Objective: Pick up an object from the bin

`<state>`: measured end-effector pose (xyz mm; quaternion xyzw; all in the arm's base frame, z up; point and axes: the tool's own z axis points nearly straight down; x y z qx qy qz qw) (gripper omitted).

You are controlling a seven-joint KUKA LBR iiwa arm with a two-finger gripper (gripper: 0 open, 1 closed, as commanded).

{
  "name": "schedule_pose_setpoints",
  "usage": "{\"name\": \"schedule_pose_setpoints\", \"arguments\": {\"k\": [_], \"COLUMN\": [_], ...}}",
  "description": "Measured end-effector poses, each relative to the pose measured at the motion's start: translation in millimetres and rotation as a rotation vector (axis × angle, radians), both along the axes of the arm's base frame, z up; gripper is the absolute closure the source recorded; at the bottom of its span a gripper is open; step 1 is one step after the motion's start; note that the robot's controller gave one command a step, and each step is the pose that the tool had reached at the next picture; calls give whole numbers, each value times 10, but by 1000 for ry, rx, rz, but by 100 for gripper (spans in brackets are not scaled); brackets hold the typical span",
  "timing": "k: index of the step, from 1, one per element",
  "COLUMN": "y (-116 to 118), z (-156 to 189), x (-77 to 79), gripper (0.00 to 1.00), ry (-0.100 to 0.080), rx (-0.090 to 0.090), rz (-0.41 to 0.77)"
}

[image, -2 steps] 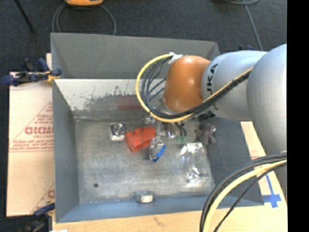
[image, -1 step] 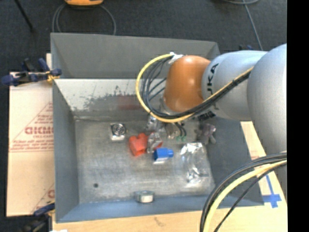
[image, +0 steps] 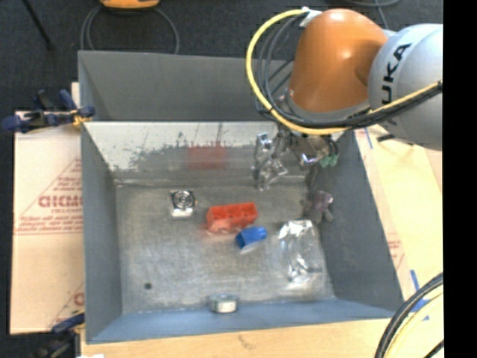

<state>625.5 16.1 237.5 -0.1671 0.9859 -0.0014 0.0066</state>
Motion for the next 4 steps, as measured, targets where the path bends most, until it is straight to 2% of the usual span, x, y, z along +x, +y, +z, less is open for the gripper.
{"name": "schedule_pose_setpoints", "arguments": {"k": [1,2,3,4], "y": [10,-210,-207,-94], "z": [-45,-1465,-1411,112], "x": [-18,-168,-132,-132], "gripper": [0,0,100,100], "ry": [9,13,-1,0], "rx": [2,3,4,0], "rz": [-1,-153,-153,-6]}}
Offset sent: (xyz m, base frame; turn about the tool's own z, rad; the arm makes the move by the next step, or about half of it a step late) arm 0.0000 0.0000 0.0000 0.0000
